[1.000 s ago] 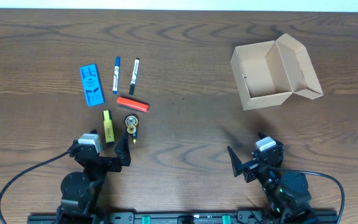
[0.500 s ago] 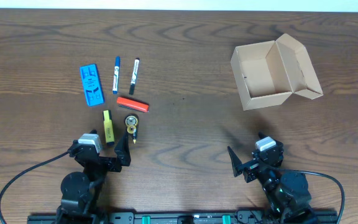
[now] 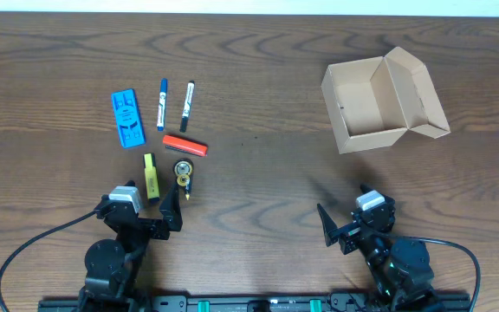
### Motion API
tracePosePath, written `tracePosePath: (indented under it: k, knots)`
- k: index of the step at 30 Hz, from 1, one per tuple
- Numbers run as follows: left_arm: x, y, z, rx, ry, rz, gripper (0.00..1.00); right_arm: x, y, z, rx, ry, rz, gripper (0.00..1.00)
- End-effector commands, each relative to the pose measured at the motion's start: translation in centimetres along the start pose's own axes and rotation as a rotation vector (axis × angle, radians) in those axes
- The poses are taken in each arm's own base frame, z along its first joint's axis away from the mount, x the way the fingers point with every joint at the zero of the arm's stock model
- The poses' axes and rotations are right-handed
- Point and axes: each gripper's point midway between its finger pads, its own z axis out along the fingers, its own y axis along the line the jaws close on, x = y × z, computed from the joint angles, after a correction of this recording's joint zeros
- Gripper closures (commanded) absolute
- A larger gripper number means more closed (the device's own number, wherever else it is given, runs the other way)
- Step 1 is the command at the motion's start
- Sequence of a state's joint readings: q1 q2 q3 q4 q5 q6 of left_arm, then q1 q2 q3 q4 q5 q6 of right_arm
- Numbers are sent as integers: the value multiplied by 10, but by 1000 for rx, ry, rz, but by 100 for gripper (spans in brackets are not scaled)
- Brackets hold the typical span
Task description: Pack container
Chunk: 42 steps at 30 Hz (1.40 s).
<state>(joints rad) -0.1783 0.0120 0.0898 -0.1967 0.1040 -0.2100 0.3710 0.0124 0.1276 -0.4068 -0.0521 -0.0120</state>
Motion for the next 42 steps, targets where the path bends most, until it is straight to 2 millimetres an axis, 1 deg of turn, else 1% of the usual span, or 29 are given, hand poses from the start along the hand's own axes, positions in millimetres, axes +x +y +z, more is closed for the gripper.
tracePosePath:
  k: [1,13,14,15,18,20,22,23,27,33,36,39,42]
  knots:
    - [12,7,3,-22,21,2,5,3,1,1,-1,3,-14,1]
    - [12,7,3,-22,21,2,5,3,2,1,-8,3,-12,1]
    - [12,7,3,-22,21,2,5,3,2,1,-9,3,11,1]
    - [12,7,3,-22,21,2,5,2,2,1,-8,3,59,1]
    - [12,7,3,-22,21,2,5,2,2,1,-7,3,317,1]
    - [12,7,3,-22,21,2,5,3,2,1,-8,5,447,1]
    - [12,7,3,-22,21,2,5,3,2,1,-8,5,515,1]
    - [12,7,3,-22,21,2,5,3,2,1,-8,5,514,1]
    - [12,7,3,-22,21,2,5,-16,2,0,-30,-69,545,1]
    - [12,7,3,-22,21,2,5,-43,-5,1,-29,-168,581,1]
    - [12,7,3,-22,21,2,5,-52,-14,3,8,-168,589,1]
    - [12,7,3,-22,21,2,5,-61,-28,7,71,-130,606,1]
    - [12,7,3,-22,21,2,5,-77,-44,13,135,-96,624,1]
